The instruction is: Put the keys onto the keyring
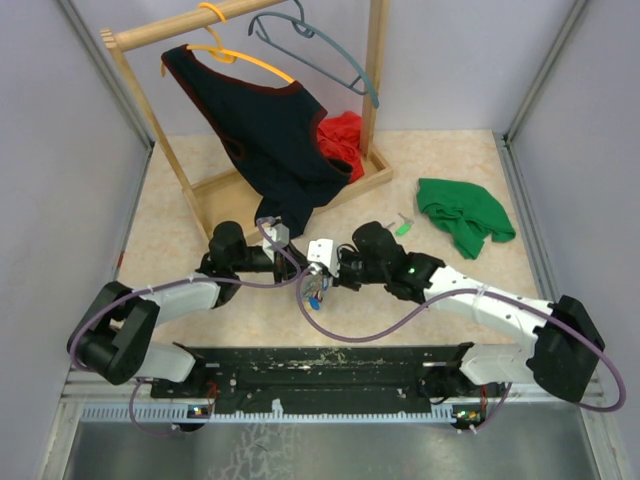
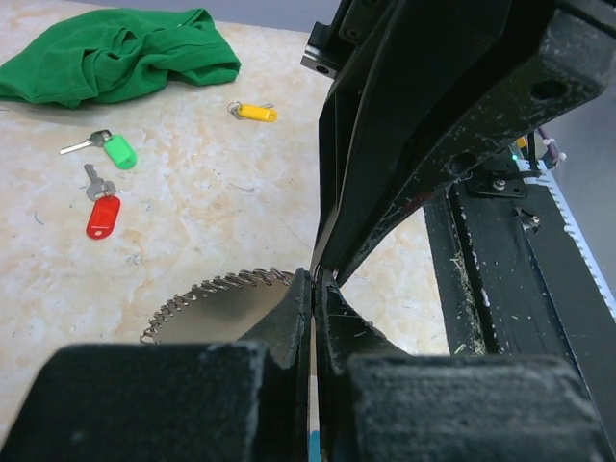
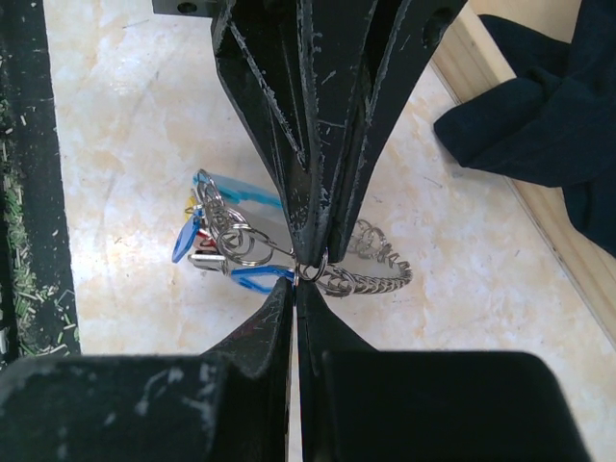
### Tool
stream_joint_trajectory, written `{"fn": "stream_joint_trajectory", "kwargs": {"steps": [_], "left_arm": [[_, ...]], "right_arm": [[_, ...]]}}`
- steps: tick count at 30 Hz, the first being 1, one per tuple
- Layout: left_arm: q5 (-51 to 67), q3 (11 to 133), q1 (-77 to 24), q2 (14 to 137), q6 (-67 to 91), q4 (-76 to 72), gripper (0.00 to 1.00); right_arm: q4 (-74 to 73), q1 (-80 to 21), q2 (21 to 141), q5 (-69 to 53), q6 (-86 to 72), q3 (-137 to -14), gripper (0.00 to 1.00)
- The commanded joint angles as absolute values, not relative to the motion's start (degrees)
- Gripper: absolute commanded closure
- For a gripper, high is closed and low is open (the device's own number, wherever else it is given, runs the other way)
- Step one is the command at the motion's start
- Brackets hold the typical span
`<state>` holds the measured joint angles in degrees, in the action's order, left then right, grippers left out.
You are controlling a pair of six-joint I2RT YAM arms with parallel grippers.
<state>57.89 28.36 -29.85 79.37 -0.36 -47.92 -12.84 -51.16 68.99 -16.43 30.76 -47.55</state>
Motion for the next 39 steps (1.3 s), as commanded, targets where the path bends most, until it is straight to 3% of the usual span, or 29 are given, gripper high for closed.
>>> {"fn": "stream_joint_trajectory", "kwargs": {"steps": [1,5,11,21,27,39], "left_arm": [[55.5,27.9,-29.1,77.9,0.5,-52.8,1.0],[55.1,27.7,-29.1,77.8,0.5,-53.1,1.0],[55.2,27.2,-29.1,77.8,-0.4,-53.0,1.0],[58.2,27.1,-28.8,77.4,-3.6,-51.3,1.0],[59.1,27.1,-28.8,77.7,-4.3,-51.1,1.0],[58.9,27.0,-28.8,77.1,-4.6,-50.7,1.0]], "right_arm": [[-9.2,-51.4,70.5,-22.0,28.2,-47.2,1.0],[-9.4,-51.4,72.1,-23.7,27.1,-47.0,1.0],[-10.2,-51.4,67.9,-23.4,24.6,-45.2,0.83],[-6.7,-42.6,63.9,-22.1,10.8,-44.3,0.71],[-5.9,-39.9,68.1,-21.8,0.4,-47.3,0.67],[11.8,-37.3,70.8,-27.6,-12.5,-40.9,0.63]]}}
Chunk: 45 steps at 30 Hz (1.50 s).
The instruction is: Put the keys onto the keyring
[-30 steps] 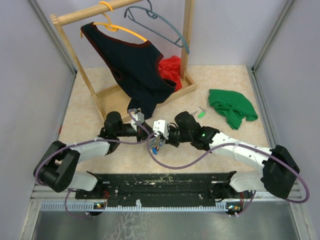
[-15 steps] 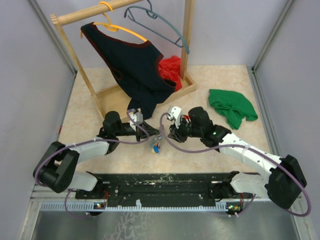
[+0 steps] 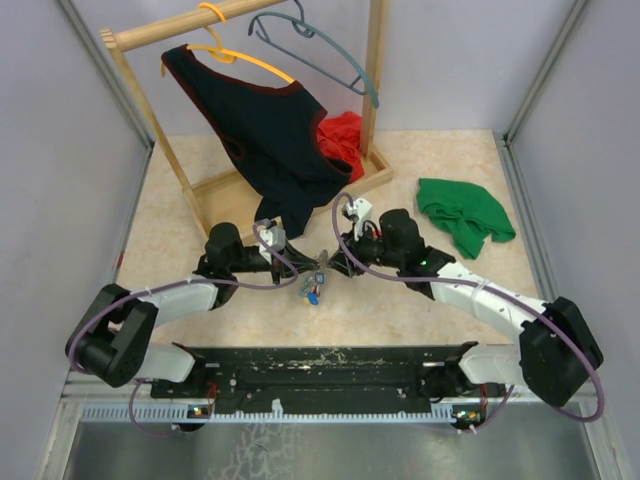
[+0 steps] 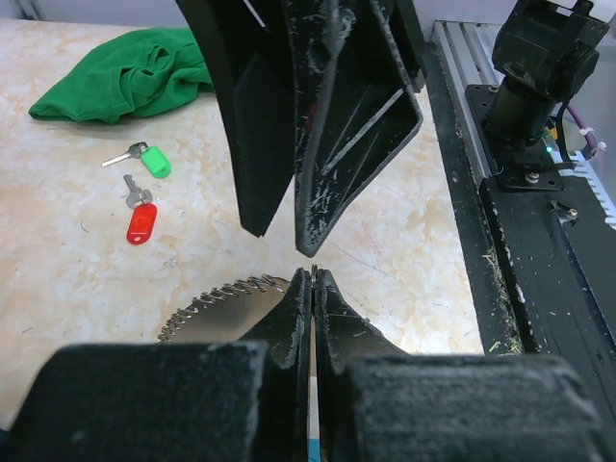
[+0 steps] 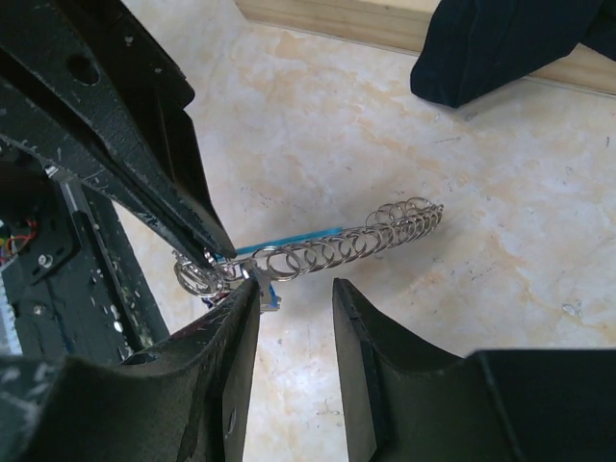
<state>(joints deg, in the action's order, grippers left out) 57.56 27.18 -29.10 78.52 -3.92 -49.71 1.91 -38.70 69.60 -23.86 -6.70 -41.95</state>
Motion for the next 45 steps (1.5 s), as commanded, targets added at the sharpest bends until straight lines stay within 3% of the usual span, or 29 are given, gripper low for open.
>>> {"fn": "stream_joint_trajectory", "kwargs": {"steps": [1,21,28,41,45], "left_arm": [[58.9,27.0,-28.8,77.1,-4.6,-50.7,1.0],[59.3,26.9,-28.8,76.8,-3.9,-51.5,1.0],[59.2,26.7,-28.8,76.9,-3.7,-51.8,1.0],[56.9,26.2,-28.8,76.3,-3.7,-52.0,1.0],[56.3,26.1,-28.8,76.2,-3.9,-51.8,0.95]], "right_arm": [[12.7,-37.1,71.4,-27.9,-12.9,-40.6,0.63],[21.1,-36.4,76.7,-30.8,-14.6,-38.2,0.81],[21.1,-36.2,76.3,-31.5,-14.2,-38.1,1.0],[15.6,-36.2,72.4,-30.8,-11.3,-39.8,1.0],[12.1,-36.2,71.1,-29.8,-8.9,-40.9,1.0]]}}
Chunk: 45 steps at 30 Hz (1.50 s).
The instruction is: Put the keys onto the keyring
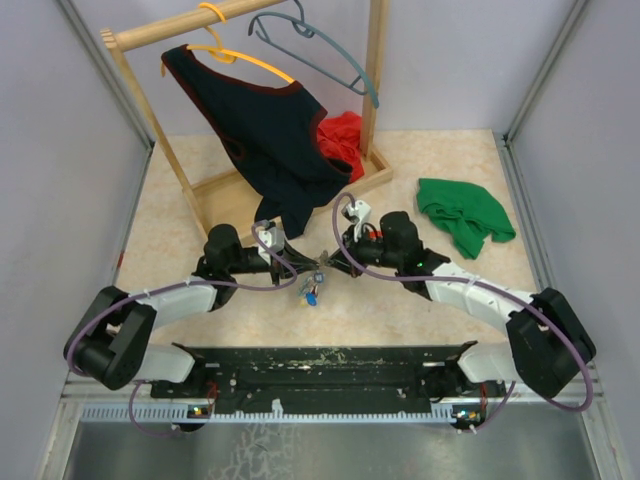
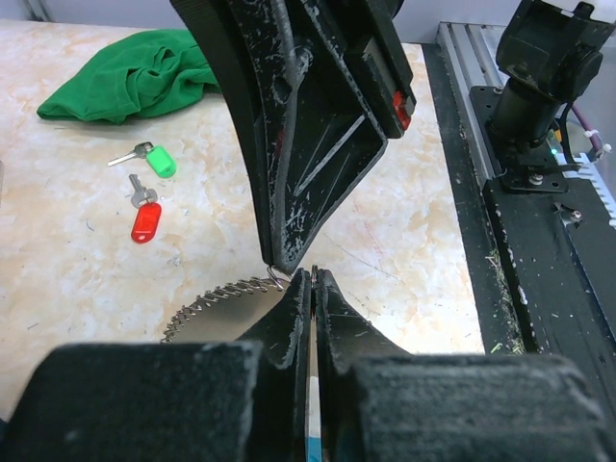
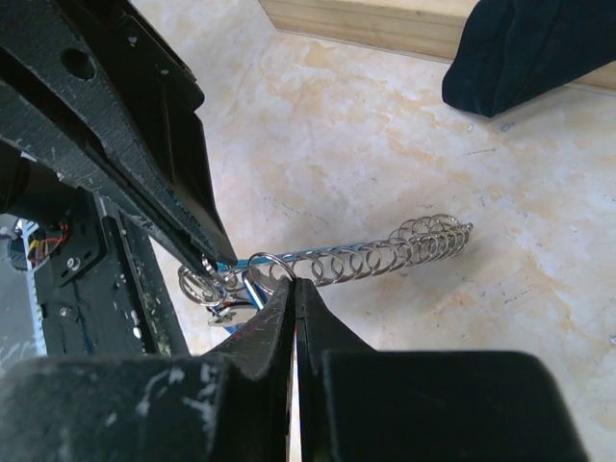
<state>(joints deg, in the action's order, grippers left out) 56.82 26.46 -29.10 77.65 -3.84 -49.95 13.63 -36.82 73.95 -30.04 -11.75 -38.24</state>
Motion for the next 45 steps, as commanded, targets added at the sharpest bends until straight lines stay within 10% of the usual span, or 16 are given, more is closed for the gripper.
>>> {"fn": "stream_joint_trajectory", "kwargs": {"steps": [1,45], "left_arm": [[56.4,26.1,-28.8,76.3,-3.8,-51.8,0.94],[57.3,26.3,-28.9,77.0,-2.8,-53.0,1.0]], "right_arm": [[10.8,-36.2,71.1,-29.8,-7.5,-41.4,1.0],[20.1,-35.6,75.4,-29.3,-19.2,-37.2,0.77]]}}
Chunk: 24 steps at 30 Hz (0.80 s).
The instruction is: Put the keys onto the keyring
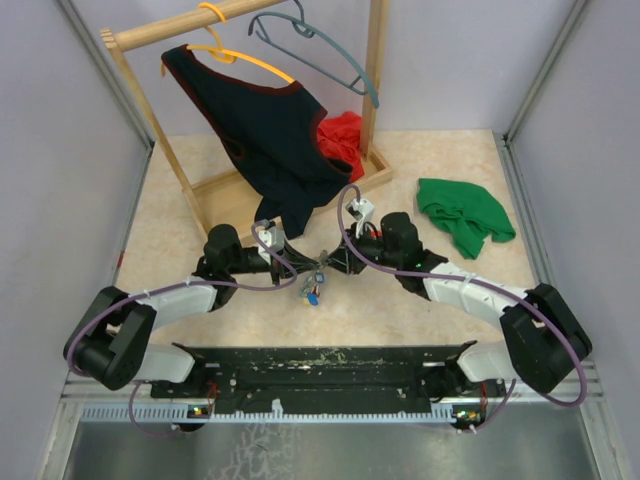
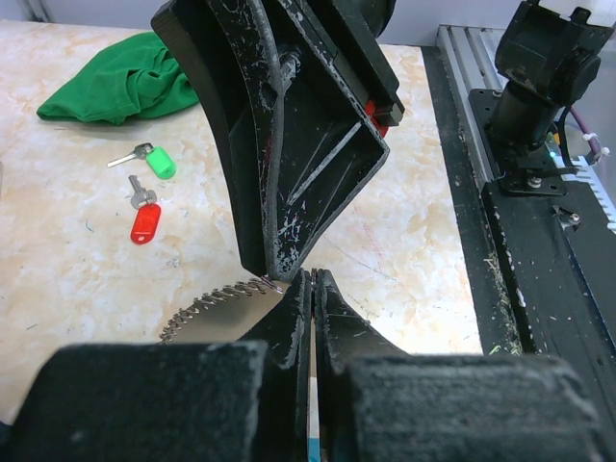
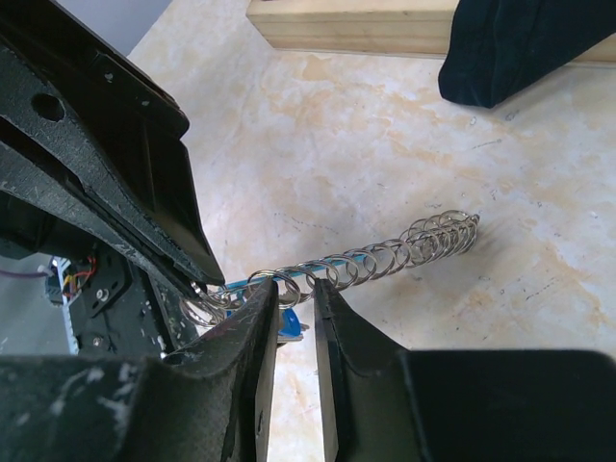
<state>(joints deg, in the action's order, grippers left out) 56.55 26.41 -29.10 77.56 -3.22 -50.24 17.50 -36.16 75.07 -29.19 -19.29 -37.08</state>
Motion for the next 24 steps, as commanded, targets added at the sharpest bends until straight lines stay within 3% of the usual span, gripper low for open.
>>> {"fn": "stream_joint_trajectory", "kwargs": {"steps": [1,24], "left_arm": [[57.3,26.3,-28.8,77.0,-2.8,-53.0,1.0],[58.5,26.4,-28.8,78.4,-1.5,-54.7,1.0]], "right_arm": [[20.0,-35.6,75.5,-29.3,-19.2,-37.2,0.76],[29.1,-35.7,77.3,-33.1,-21.8,-37.0,0.77]]}}
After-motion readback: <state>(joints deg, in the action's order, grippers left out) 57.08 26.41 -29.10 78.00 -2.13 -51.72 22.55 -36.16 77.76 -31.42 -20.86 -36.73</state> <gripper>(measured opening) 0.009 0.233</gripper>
